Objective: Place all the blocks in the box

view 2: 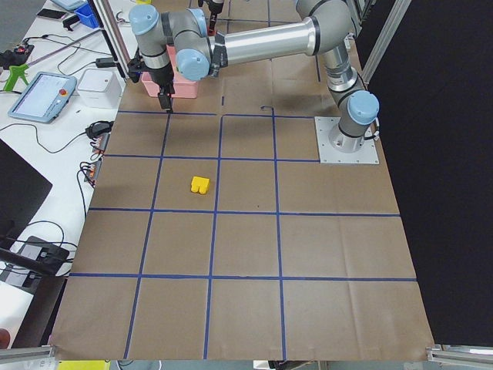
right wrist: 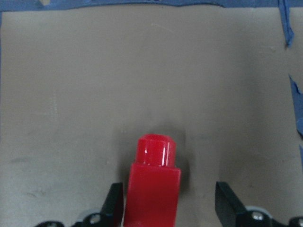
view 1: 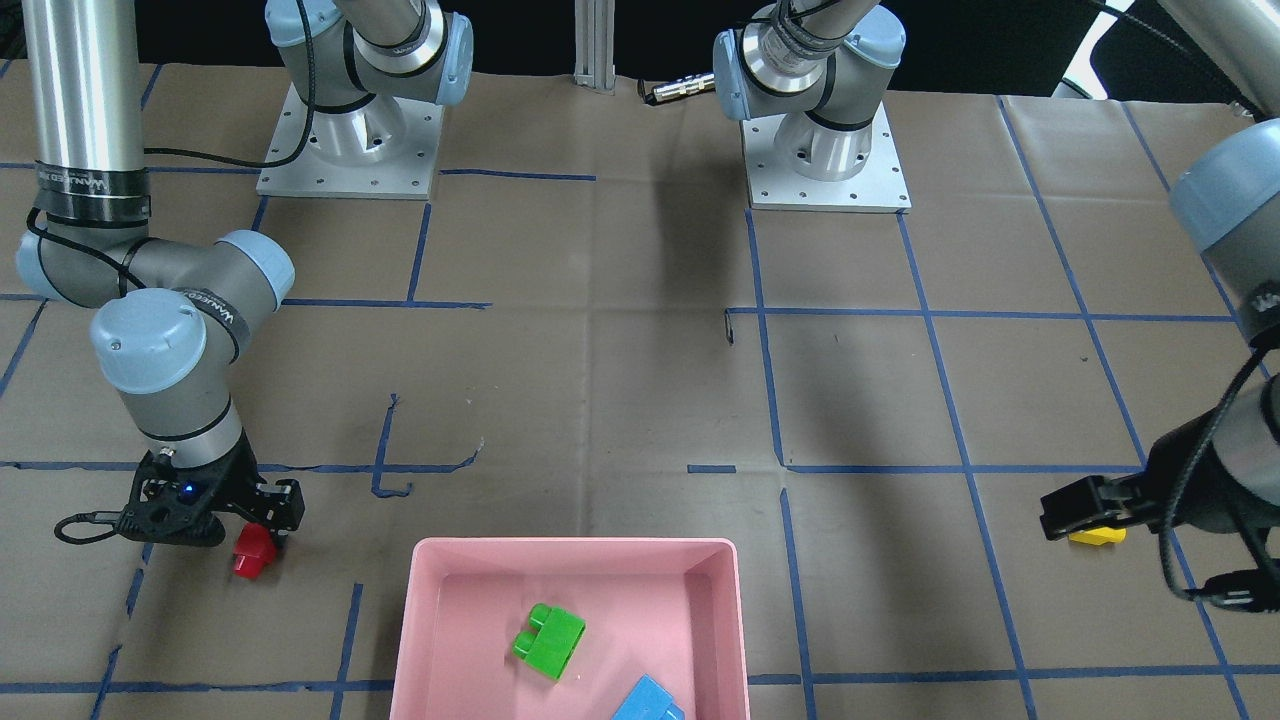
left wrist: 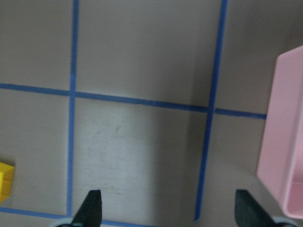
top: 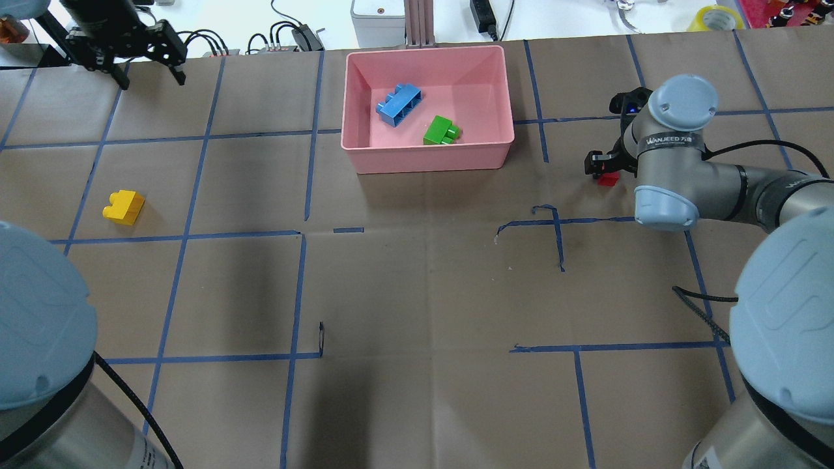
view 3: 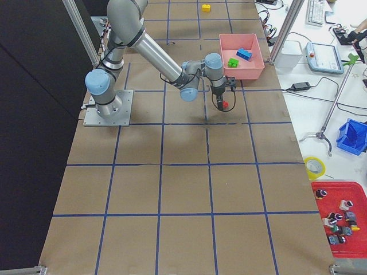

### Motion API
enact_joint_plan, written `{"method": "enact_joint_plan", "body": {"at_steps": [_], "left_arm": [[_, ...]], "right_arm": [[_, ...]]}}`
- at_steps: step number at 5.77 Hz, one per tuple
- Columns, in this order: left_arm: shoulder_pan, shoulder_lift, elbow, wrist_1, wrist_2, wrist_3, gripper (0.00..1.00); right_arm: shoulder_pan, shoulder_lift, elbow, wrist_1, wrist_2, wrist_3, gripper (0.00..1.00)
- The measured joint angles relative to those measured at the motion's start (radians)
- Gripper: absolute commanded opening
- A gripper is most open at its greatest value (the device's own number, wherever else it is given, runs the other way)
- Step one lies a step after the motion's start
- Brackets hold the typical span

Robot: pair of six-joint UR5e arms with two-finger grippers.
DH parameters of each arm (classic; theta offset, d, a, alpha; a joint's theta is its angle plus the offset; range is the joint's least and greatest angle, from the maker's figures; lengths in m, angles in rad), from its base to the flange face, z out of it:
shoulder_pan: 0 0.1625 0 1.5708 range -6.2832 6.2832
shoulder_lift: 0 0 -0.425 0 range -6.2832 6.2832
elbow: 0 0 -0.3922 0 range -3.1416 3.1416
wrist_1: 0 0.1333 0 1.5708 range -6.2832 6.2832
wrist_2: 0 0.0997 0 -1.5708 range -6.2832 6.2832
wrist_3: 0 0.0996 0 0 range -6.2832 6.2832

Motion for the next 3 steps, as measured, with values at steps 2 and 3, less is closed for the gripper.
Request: {"method": "enact_joint_plan", "body": {"at_steps": [2, 3], "left_arm": [[0.117, 0.007, -0.079, 0.064, 0.002, 0.224, 0.99], [0.147, -0.004, -0.136, 0.158, 0.002, 0.325, 0.99]], "right_arm": [[0.002, -0.007, -0.008, 0.004, 0.001, -0.001, 0.04], [0.002, -0.03, -0.031, 0.029, -0.001, -0.004, 0.04]]}}
